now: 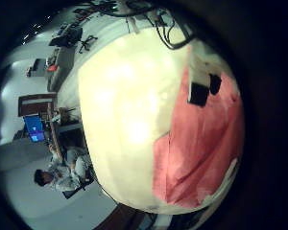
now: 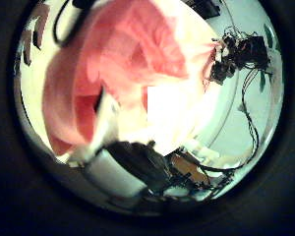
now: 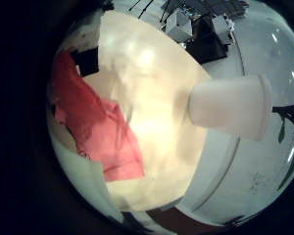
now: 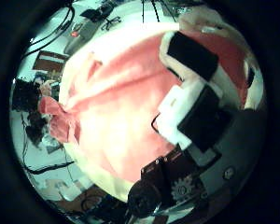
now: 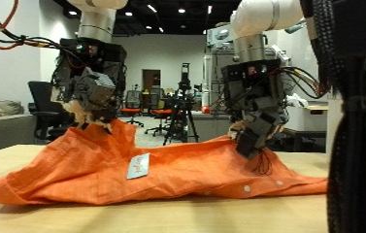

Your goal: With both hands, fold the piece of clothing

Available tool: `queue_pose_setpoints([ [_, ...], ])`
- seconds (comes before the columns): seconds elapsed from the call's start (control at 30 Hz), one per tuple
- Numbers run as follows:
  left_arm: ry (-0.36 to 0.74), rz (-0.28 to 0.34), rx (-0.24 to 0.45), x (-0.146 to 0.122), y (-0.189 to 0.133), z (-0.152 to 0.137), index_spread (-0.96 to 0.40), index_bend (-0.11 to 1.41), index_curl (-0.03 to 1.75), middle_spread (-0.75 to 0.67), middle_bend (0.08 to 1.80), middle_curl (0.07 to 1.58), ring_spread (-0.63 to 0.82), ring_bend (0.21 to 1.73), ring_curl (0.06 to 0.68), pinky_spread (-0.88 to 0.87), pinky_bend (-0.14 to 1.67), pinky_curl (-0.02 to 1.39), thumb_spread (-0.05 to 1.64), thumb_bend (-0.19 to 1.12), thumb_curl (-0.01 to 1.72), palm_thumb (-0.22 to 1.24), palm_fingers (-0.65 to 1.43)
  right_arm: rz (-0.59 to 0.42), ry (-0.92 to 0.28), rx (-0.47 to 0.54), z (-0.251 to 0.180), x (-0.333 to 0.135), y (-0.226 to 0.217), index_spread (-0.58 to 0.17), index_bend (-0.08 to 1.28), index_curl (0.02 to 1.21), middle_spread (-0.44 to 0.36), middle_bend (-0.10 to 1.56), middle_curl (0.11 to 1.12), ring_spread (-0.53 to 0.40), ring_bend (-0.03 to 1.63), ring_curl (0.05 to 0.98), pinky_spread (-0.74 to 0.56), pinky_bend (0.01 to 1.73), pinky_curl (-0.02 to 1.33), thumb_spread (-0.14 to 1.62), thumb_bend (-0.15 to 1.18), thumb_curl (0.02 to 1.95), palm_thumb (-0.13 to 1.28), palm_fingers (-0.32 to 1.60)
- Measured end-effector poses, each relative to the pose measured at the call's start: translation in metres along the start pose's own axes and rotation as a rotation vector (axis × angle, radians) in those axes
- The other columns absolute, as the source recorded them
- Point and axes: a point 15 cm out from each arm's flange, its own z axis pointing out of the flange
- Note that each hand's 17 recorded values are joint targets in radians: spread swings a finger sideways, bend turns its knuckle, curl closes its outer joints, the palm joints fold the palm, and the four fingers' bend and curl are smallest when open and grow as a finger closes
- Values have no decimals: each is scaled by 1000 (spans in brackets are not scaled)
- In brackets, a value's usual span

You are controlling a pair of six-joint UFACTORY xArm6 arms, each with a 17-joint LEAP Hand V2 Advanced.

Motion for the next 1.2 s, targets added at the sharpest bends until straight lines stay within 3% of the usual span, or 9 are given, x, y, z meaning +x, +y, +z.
queue_pose_setpoints([
  [0.1, 1, -27, 41, -9, -4, -12, 54, 181, 607, 137, 321, 446, 130, 678, 378, -93, 632, 486, 1292, -24, 287, 457, -73, 33, 2, 36, -23, 22, -3, -412, 404, 661, -187, 934, 590, -302, 1213, 541, -531, 997, 612, 1462, -7, 330, 727, 549],
  [0.2, 2, -31, 58, -11, 3, -23, 89, 173, 576, 193, 291, 427, 214, 634, 354, 32, 574, 455, 1287, -22, 279, 439, -68, 68, 12, 84, -56, 48, -3, -424, 394, 651, -183, 897, 579, -302, 1187, 530, -491, 954, 599, 1472, -10, 310, 709, 478],
  [0.3, 3, -26, 72, -12, 13, -34, 121, 161, 524, 245, 249, 401, 302, 580, 323, 166, 526, 419, 1282, -18, 270, 420, -35, 79, 22, 99, -79, 68, 5, -443, 441, 637, -175, 826, 549, -285, 1092, 489, -346, 828, 563, 1469, -16, 283, 659, 334],
  [0.47, 13, 11, 69, -5, 44, -44, 137, 158, 458, 268, 220, 381, 371, 534, 295, 268, 490, 387, 1273, -14, 259, 397, 0, 16, 21, -14, -87, 84, 48, -457, 485, 609, -154, 754, 509, -238, 952, 424, -116, 677, 494, 1448, -10, 261, 627, 229],
  [0.5, 15, 18, 68, -3, 49, -45, 138, 159, 449, 268, 216, 378, 378, 529, 292, 277, 486, 383, 1273, -14, 258, 396, 4, -3, 17, -52, -85, 84, 59, -437, 469, 605, -138, 697, 493, -181, 882, 413, -33, 660, 498, 1433, -24, 254, 591, 73],
  [0.73, 28, 121, 1, 36, 114, -27, 138, 161, 400, 258, 202, 368, 401, 502, 275, 310, 461, 361, 1264, -15, 254, 390, 34, -159, -36, -322, -47, 87, 132, -399, 292, 480, -120, 494, 395, 20, 632, 301, 228, 577, 408, 1261, -21, 265, 546, -55],
  [0.87, 37, 162, -26, 57, 135, -17, 136, 161, 378, 255, 198, 364, 410, 490, 268, 319, 446, 351, 1260, -13, 252, 388, 45, -196, -42, -394, -15, 88, 143, -393, 229, 434, -118, 386, 356, 84, 527, 263, 276, 516, 372, 1122, -27, 286, 560, -46],
  [1.03, 43, 174, -65, 62, 156, -2, 135, 162, 357, 254, 192, 358, 415, 479, 261, 322, 437, 342, 1256, -13, 252, 385, 55, -249, -10, -481, 24, 85, 151, -385, 168, 386, -61, 291, 330, 129, 446, 239, 293, 465, 344, 1013, -33, 296, 544, -29],
  [1.2, 42, 172, -49, 60, 163, -9, 135, 164, 345, 247, 191, 352, 415, 478, 257, 325, 422, 334, 1255, -13, 253, 385, 59, -273, -10, -512, 52, 68, 151, -380, 170, 358, -45, 253, 324, 143, 409, 232, 295, 428, 329, 959, -28, 305, 549, -1],
])
